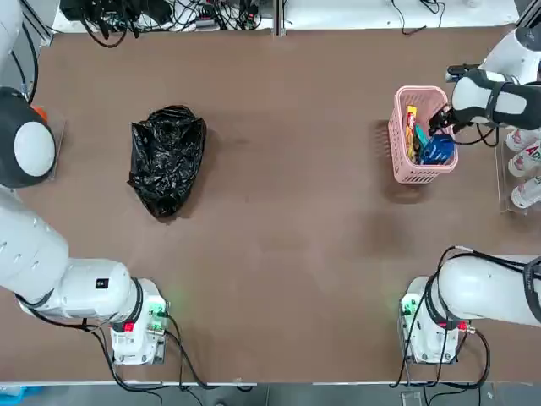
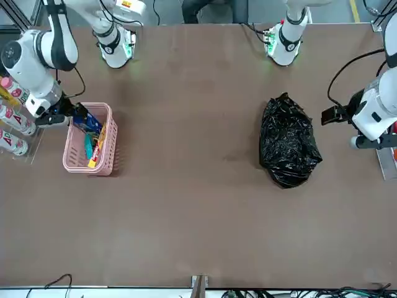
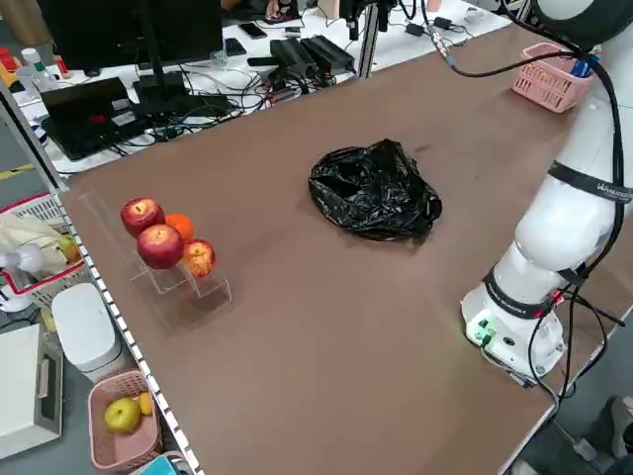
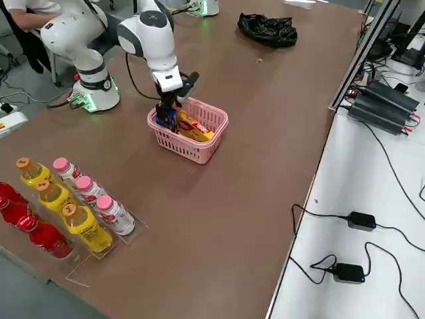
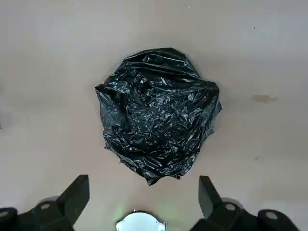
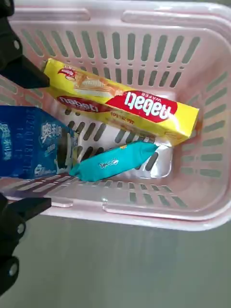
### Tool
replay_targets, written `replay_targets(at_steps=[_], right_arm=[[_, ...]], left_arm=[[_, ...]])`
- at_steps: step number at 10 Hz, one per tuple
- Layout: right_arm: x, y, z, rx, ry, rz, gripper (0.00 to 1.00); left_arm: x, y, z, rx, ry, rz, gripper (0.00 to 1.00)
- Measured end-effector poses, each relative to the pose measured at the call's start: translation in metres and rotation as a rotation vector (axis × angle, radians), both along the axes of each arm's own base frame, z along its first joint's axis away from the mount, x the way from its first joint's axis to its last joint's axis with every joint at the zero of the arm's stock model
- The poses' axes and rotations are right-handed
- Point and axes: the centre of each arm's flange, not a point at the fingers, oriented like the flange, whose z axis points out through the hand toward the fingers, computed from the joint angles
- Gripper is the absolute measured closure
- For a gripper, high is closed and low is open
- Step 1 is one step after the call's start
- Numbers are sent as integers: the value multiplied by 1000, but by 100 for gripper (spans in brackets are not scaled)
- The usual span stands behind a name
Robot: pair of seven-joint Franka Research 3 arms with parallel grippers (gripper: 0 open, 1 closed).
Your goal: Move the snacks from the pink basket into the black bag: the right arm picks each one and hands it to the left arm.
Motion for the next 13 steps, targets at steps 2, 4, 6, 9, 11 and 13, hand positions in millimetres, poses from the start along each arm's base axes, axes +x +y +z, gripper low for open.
replay_targets(at_steps=[2,4,6,9,11,13], right_arm=[[-2,0,-4,-1,3,12,0],[-2,-1,-7,-2,7,37,0],[-4,-1,-12,-2,16,44,0],[-10,0,-18,0,26,47,0],[-12,1,-22,-2,18,48,2],[-14,1,-24,-2,18,56,7]], left_arm=[[0,0,0,0,0,0,0],[0,1,0,0,-1,4,0],[0,2,0,1,-1,6,0],[0,3,0,1,-1,9,0],[0,3,0,1,-1,9,0],[0,3,0,1,-1,10,0]])
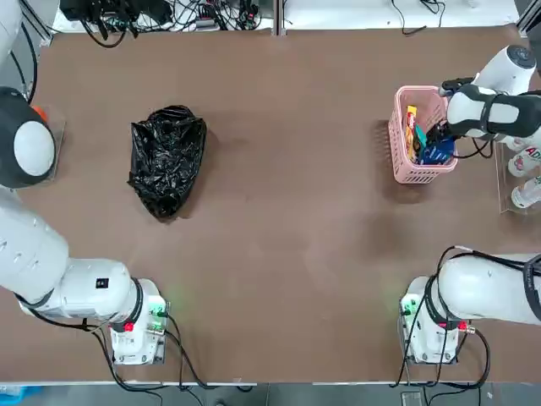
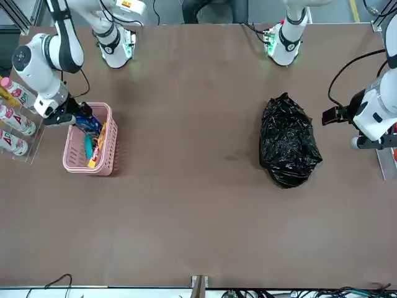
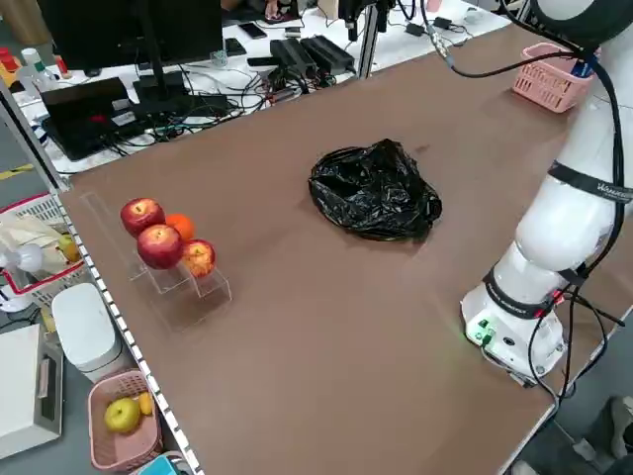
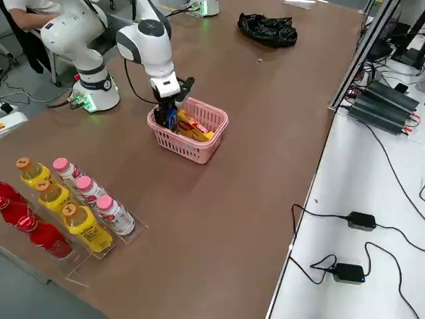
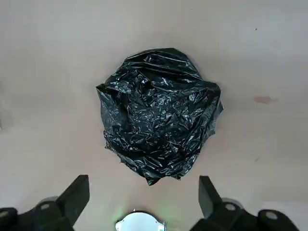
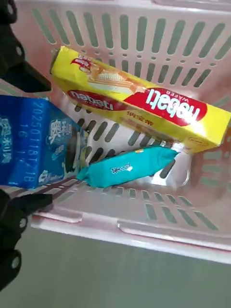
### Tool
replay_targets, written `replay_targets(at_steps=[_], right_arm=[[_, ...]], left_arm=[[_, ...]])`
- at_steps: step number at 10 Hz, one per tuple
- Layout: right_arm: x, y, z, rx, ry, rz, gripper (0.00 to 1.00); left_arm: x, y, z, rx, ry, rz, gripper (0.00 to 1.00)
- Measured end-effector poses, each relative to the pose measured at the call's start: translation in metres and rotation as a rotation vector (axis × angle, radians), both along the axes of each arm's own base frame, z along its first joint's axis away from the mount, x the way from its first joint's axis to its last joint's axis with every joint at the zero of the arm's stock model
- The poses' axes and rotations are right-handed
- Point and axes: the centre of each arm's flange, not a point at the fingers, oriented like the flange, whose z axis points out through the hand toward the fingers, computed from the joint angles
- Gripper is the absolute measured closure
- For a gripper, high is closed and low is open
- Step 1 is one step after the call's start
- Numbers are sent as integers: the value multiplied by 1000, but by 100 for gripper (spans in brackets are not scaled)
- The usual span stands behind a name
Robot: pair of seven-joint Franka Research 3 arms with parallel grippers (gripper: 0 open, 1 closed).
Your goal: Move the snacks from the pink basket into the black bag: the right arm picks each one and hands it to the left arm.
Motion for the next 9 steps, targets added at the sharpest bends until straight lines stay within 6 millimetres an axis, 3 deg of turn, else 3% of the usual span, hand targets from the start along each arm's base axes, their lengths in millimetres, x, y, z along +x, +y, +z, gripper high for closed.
replay_targets(at_steps=[5,9], right_arm=[[0,0,0,-1,-4,5,17],[0,0,0,-2,-6,12,35]], left_arm=[[0,0,0,0,0,1,0],[0,5,0,1,0,9,0]])
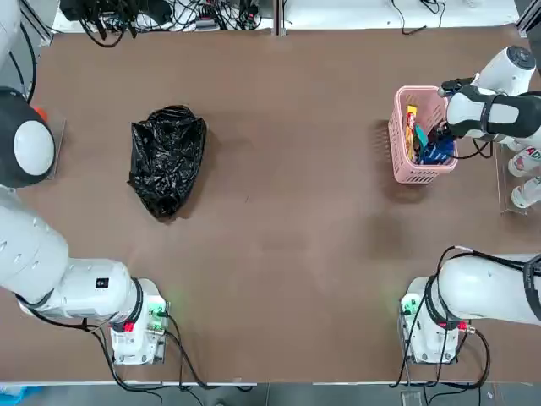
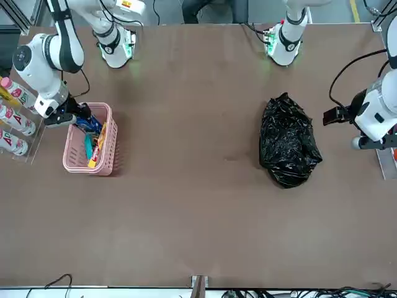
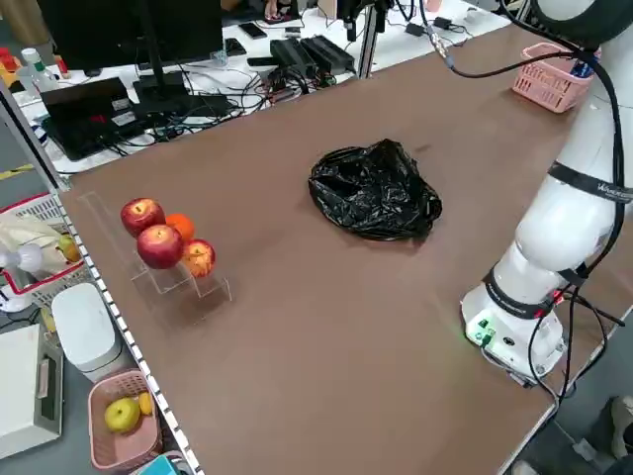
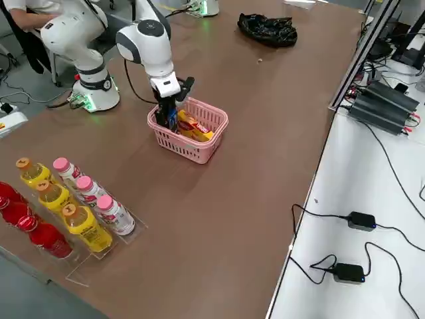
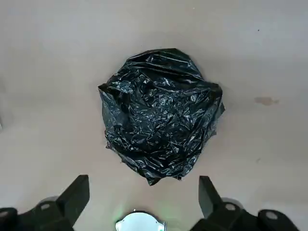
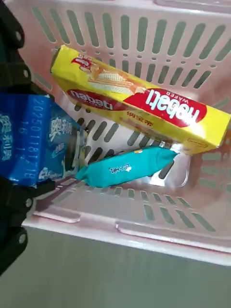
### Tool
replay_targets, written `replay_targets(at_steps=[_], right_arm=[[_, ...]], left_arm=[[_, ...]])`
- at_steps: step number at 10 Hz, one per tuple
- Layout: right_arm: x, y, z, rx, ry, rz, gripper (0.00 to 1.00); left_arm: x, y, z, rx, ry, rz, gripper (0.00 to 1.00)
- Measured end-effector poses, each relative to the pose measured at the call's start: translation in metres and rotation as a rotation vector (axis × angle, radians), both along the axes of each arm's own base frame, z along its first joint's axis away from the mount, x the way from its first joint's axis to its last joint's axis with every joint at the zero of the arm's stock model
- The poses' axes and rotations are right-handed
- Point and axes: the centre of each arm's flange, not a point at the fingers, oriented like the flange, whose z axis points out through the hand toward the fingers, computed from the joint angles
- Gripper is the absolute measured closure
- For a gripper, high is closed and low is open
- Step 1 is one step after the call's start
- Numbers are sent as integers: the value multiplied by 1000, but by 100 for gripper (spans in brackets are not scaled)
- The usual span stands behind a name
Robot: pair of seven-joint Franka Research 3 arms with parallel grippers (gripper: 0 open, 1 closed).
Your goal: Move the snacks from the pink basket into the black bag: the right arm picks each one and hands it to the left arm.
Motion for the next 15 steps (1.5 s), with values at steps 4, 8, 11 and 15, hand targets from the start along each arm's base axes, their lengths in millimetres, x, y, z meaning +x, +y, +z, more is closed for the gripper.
replay_targets(at_steps=[4,8,11,15], right_arm=[[0,0,0,0,-1,1,41],[0,0,0,0,1,9,43],[3,0,6,6,31,18,44],[23,-4,37,13,58,29,44]], left_arm=[[0,2,1,0,-3,3,0],[0,2,2,0,-4,3,0],[1,2,3,-8,-7,4,0],[0,2,5,-18,-10,6,0]])
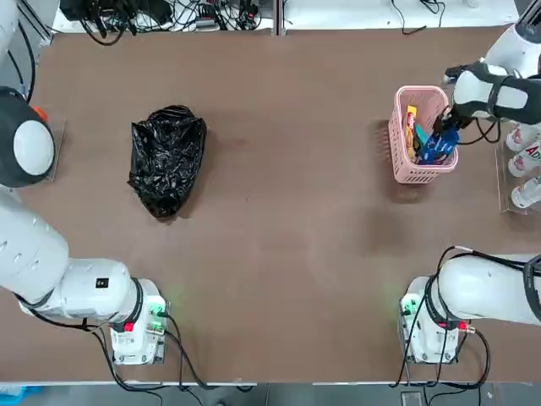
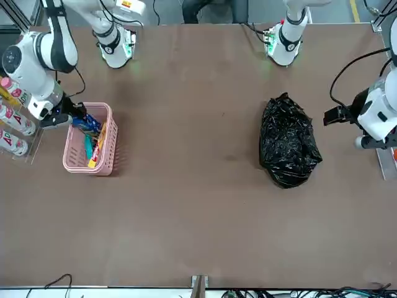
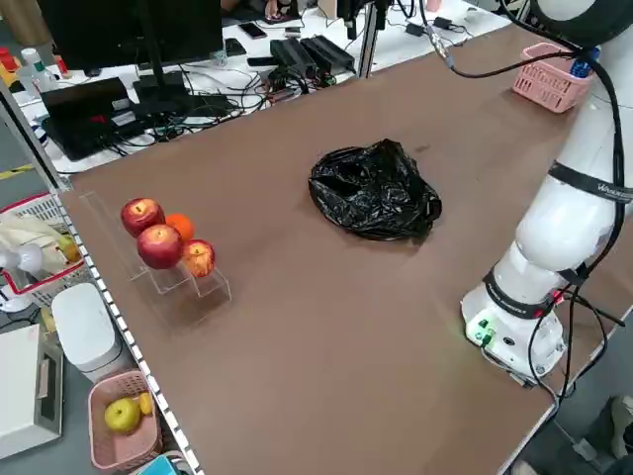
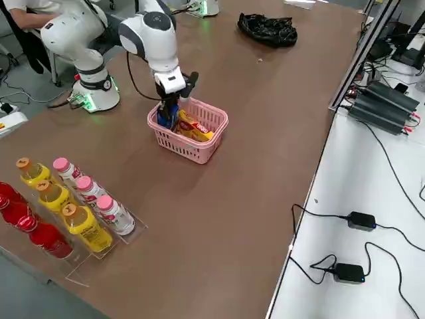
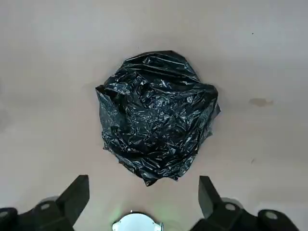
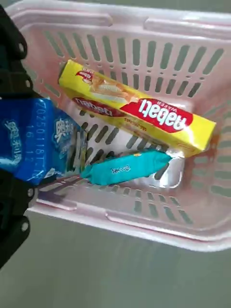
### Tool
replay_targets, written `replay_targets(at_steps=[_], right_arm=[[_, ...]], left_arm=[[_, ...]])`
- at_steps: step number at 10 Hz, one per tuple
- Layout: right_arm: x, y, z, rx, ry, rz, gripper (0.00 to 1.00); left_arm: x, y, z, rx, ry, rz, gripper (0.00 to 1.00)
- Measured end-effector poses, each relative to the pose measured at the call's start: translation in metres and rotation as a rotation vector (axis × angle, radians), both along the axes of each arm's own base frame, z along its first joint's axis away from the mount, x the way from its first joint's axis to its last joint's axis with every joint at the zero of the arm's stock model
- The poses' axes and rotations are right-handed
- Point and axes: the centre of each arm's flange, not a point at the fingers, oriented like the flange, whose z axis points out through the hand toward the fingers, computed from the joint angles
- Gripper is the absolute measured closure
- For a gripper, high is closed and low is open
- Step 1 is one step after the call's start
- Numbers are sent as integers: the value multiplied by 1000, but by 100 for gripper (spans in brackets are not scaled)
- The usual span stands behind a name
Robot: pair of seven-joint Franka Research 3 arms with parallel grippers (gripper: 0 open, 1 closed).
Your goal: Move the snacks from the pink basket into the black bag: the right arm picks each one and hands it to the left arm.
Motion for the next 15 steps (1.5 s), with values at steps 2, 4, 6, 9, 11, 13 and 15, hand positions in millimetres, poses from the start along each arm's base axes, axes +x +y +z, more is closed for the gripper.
replay_targets(at_steps=[2,4,6,9,11,13,15], right_arm=[[11,-2,23,5,24,5,45],[22,-4,51,10,48,11,45],[31,-2,77,11,56,21,46],[44,7,119,15,61,40,47],[49,16,124,74,65,18,47],[53,30,124,157,80,-7,47],[58,45,134,238,92,-37,47]], left_arm=[[2,3,3,3,-20,1,0],[6,2,6,1,-55,-14,0],[10,4,9,21,-92,-45,0],[12,3,13,22,-122,-49,0],[13,2,13,22,-124,-48,0],[12,1,13,22,-124,-44,0],[12,0,13,22,-123,-31,0]])
